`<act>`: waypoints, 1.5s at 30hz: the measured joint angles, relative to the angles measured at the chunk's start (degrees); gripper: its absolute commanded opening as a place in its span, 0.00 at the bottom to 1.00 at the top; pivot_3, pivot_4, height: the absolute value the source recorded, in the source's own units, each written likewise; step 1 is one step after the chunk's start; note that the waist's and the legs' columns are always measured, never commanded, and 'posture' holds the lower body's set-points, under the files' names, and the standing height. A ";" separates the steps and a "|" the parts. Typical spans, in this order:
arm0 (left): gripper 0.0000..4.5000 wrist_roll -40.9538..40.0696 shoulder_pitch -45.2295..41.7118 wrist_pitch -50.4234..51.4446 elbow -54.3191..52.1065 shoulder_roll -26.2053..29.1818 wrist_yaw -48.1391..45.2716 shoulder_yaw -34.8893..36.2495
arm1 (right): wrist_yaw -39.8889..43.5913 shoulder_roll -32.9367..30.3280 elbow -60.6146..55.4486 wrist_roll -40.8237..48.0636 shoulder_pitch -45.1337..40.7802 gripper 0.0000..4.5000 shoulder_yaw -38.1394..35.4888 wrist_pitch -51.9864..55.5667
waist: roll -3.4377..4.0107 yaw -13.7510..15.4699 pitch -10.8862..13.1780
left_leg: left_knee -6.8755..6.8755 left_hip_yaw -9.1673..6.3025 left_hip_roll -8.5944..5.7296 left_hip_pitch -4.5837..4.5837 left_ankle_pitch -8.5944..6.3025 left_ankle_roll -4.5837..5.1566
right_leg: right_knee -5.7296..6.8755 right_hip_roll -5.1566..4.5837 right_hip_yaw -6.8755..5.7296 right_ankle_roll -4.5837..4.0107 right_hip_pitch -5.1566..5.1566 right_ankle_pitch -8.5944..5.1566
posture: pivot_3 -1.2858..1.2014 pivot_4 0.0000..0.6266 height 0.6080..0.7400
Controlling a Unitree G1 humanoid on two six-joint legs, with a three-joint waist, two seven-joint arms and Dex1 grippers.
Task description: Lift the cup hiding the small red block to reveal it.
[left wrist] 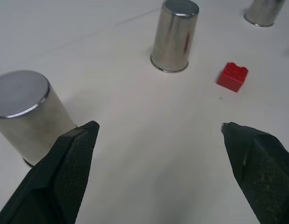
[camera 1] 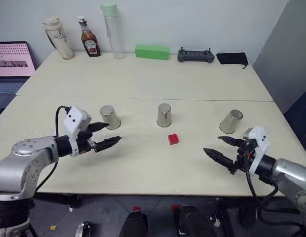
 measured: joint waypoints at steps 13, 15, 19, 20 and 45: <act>1.00 -1.03 -2.84 -0.56 1.26 -0.24 -1.38 -1.29 | -1.04 -1.15 -0.07 1.40 0.52 1.00 1.20 0.50 | -0.02 0.22 -0.02 | -0.49 0.03 0.01 -0.05 0.01 -0.01 | -0.54 -0.20 0.01 0.05 0.01 0.04 | 0.52 0.24 1.00; 1.00 -1.04 -3.30 -0.83 1.26 -0.40 -1.28 -1.32 | -1.29 -1.23 -0.04 1.39 0.14 1.00 1.20 0.48 | -0.02 0.22 -0.02 | -0.49 0.01 0.02 -0.04 0.01 -0.01 | -0.52 -0.20 -0.01 0.05 0.02 0.04 | 0.52 0.24 1.00; 1.00 -1.01 -3.26 -0.89 1.26 -0.61 -1.21 -1.74 | -1.44 -1.24 -0.03 1.39 0.19 1.00 1.31 0.47 | -0.02 0.21 -0.02 | -0.49 0.02 0.02 -0.03 0.01 -0.01 | -0.50 -0.19 0.00 0.05 0.02 0.04 | 0.52 0.24 1.00; 1.00 -1.02 -3.22 -0.88 1.25 -0.62 -1.22 -1.87 | -1.45 -1.24 -0.03 1.39 0.28 1.00 1.33 0.47 | -0.02 0.22 -0.02 | -0.49 0.02 0.02 -0.03 0.01 -0.01 | -0.50 -0.19 0.00 0.05 0.02 0.04 | 0.52 0.24 1.00; 1.00 -0.94 -4.19 -1.04 1.61 -0.65 -1.56 -3.60 | -1.41 -1.33 1.89 0.28 1.75 1.00 2.45 -1.93 | -0.04 0.22 -0.03 | -0.45 0.03 0.01 0.00 0.01 -0.02 | -0.44 -0.19 0.01 0.06 0.04 0.05 | 0.52 0.24 1.00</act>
